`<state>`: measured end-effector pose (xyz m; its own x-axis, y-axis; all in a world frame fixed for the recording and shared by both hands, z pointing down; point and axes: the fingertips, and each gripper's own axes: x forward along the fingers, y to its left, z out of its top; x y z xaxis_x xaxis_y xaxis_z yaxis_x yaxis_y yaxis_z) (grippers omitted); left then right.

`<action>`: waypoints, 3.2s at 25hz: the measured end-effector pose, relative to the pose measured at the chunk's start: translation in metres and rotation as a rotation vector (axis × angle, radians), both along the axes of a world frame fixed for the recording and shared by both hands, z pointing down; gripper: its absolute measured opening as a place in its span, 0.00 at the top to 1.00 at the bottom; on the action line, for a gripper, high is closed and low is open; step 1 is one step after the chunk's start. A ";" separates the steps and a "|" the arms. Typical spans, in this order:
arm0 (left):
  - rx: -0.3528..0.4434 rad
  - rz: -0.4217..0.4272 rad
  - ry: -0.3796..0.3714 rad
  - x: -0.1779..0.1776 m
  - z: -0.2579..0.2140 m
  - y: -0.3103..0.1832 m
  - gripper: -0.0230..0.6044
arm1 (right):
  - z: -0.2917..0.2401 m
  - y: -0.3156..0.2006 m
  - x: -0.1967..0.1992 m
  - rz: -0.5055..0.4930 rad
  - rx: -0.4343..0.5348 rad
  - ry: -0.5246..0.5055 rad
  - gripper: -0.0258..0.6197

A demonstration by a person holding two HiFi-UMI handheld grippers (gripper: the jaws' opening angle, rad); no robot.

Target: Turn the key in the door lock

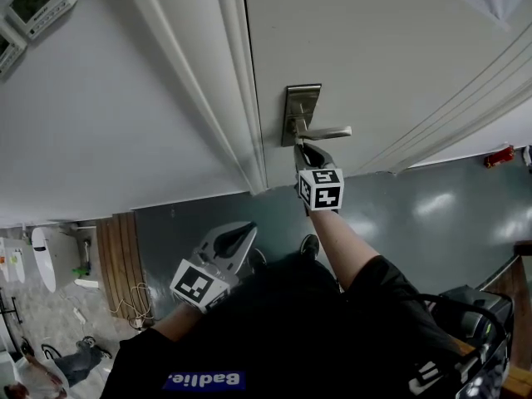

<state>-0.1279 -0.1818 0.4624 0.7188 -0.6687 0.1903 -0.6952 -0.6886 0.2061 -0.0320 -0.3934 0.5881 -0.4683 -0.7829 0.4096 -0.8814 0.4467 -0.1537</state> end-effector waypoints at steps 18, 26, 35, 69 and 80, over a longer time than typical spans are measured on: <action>0.005 0.015 0.004 -0.010 -0.003 0.001 0.97 | 0.006 0.007 -0.010 -0.187 0.287 0.808 0.91; 0.004 0.029 0.001 -0.007 -0.002 0.001 0.97 | 0.003 0.016 0.010 -0.003 -0.173 -0.526 0.82; -0.007 0.027 -0.007 -0.003 -0.001 0.004 0.97 | 0.008 0.001 0.013 0.029 -0.350 -1.087 0.82; 0.013 0.053 0.061 -0.018 -0.006 0.021 0.97 | 0.012 0.019 -0.003 -0.023 -0.164 -0.214 0.74; 0.039 0.131 0.142 0.027 -0.012 0.040 0.97 | -0.015 0.125 0.038 -0.058 -0.029 -0.045 0.74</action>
<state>-0.1013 -0.1418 0.4509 0.8180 -0.5725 0.0565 -0.5648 -0.7807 0.2674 0.0058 -0.2688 0.5731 -0.5307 -0.7423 0.4092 -0.8462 0.4913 -0.2063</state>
